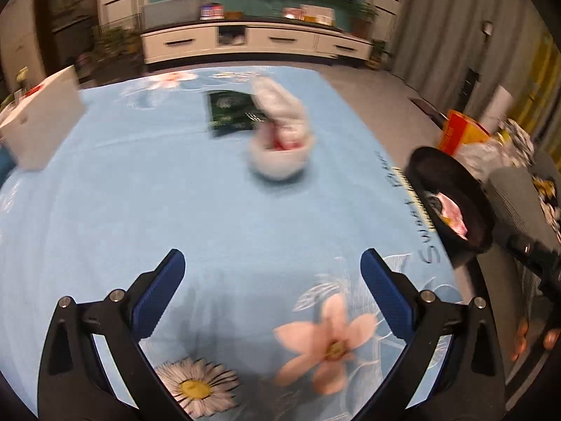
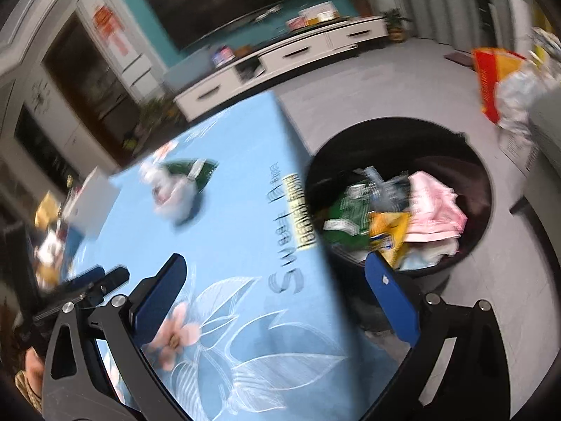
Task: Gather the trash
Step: 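Move both open grippers back toward the white bag and green wrapper, then grasp the white plastic bag with the left gripper while the right gripper grasps the green wrapper, then carry the white bag and green wrapper together over the black bin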
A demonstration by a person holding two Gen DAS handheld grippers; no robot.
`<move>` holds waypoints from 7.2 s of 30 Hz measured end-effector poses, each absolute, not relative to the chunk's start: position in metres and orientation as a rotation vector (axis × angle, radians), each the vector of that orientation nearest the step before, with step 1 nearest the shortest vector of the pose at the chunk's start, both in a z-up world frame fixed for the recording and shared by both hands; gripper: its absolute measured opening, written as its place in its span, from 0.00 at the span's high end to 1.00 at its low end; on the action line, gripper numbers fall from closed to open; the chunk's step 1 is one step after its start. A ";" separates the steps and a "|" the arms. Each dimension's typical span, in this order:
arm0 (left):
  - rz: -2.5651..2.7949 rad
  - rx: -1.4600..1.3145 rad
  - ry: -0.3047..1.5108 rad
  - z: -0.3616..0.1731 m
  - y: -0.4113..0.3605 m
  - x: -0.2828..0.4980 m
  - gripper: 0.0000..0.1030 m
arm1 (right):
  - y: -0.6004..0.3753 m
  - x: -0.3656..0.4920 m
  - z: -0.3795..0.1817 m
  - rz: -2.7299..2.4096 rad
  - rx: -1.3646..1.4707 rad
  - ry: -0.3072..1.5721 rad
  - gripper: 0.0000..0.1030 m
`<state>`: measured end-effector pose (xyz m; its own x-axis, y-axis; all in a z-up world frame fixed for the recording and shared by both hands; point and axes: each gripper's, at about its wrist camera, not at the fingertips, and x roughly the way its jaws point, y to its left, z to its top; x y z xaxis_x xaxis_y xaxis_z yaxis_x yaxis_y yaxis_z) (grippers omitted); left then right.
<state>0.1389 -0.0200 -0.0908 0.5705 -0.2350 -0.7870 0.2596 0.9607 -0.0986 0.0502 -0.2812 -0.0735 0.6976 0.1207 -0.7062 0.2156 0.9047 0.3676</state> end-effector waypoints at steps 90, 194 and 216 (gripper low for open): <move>-0.159 -0.169 0.826 -0.109 0.059 0.286 0.73 | -0.142 0.318 -0.128 0.301 -0.166 0.868 0.58; -0.704 0.330 0.700 -0.053 -0.233 0.119 0.70 | -0.408 -0.001 -0.080 -0.213 0.605 0.621 0.77; -0.750 0.366 0.726 -0.078 -0.268 0.140 0.70 | -0.420 0.017 -0.094 -0.273 0.588 0.648 0.77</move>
